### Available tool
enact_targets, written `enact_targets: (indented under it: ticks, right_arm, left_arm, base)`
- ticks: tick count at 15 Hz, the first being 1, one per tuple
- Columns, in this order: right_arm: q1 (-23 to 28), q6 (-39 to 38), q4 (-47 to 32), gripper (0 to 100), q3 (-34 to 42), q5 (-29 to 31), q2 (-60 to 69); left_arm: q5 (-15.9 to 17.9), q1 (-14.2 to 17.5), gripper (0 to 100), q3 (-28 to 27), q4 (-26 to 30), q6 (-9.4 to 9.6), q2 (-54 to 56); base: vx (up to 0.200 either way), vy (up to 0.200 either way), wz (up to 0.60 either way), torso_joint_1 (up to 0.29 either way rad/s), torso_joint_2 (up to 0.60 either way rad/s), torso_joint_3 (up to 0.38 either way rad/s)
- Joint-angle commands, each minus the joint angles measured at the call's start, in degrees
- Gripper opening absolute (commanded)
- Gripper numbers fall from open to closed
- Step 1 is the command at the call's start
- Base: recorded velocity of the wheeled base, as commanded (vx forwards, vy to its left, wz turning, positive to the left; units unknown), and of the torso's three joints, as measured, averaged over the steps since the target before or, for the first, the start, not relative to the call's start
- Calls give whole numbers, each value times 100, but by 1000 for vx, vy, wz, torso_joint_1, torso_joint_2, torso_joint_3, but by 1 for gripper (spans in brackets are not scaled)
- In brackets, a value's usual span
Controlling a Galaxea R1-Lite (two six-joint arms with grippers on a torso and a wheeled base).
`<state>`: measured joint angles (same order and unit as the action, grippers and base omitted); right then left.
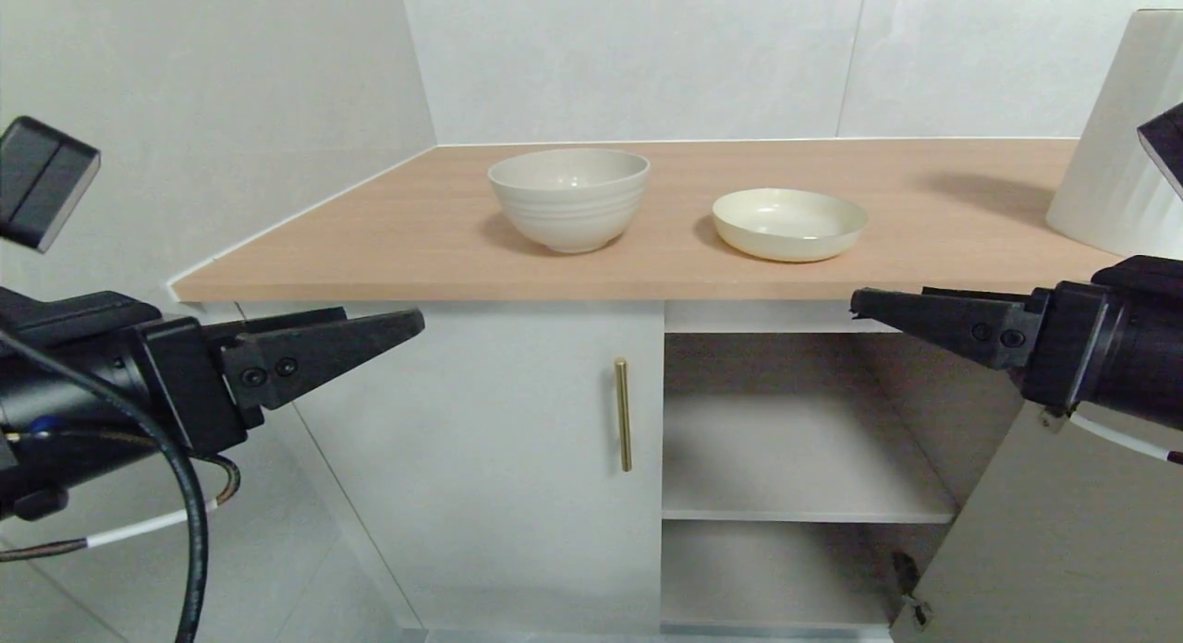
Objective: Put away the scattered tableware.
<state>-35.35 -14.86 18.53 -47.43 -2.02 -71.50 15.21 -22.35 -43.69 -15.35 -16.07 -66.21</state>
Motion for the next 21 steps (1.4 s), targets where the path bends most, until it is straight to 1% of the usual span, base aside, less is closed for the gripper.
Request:
enact_targets:
  ticks: [1,3,7,15,17,20,21]
  right_arm:
    - [2,1,2,100,-3,0,13]
    - [-7,1,2,100,-12,0,13]
    - [-7,1,2,100,-20,-9,-5]
    - [-7,9,19,100,-284,-35,-382]
    - [11,9,28,100,-416,-26,-637]
    - [231,1,379,100,-750,-26,-1165]
    - [248,-8,546,100,-987,18,-1402]
  left_arm:
    - [-1,-7,100,1,-3,-2,-33]
    - [-1,-7,100,1,-3,-2,-41]
    - [8,-7,100,1,-3,-2,-85]
    - [8,-7,100,-8,-21,-2,-296]
    - [8,-7,100,-87,-38,-2,-586]
    - [8,-7,100,-509,-30,-2,-947]
    - [-1,-7,100,-808,-12,-10,-1158]
  base:
    - [0,0,0,22,-222,-315]
    - [0,0,0,59,-266,-344]
    - [0,0,0,78,-514,-343]
    - [0,0,0,152,-460,-320]
    - [0,0,0,188,-486,-295]
    - [0,0,0,206,-505,-307]
    - [0,0,0,203,-510,-305]
